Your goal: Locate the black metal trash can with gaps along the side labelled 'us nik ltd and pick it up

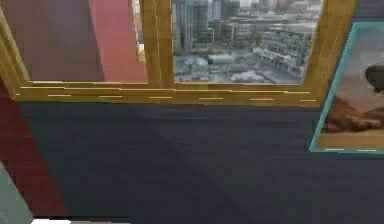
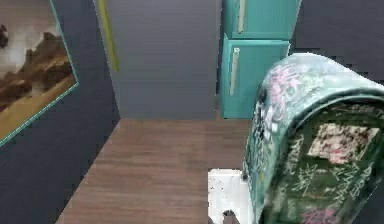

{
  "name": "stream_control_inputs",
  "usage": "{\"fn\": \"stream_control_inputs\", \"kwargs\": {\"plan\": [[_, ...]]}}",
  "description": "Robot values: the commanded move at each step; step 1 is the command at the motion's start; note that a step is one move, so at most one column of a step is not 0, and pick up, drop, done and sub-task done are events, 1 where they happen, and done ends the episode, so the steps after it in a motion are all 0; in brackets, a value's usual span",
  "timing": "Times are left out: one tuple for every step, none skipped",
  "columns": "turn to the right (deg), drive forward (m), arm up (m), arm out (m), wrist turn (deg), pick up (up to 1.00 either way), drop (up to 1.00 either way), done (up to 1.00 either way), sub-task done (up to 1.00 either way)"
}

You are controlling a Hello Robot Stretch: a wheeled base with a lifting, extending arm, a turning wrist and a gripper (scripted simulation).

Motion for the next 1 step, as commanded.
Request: {"fn": "stream_control_inputs", "kwargs": {"plan": [[-36.0,0.00,0.00,0.00,0.0,0.00,0.00,0.00,0.00]]}}
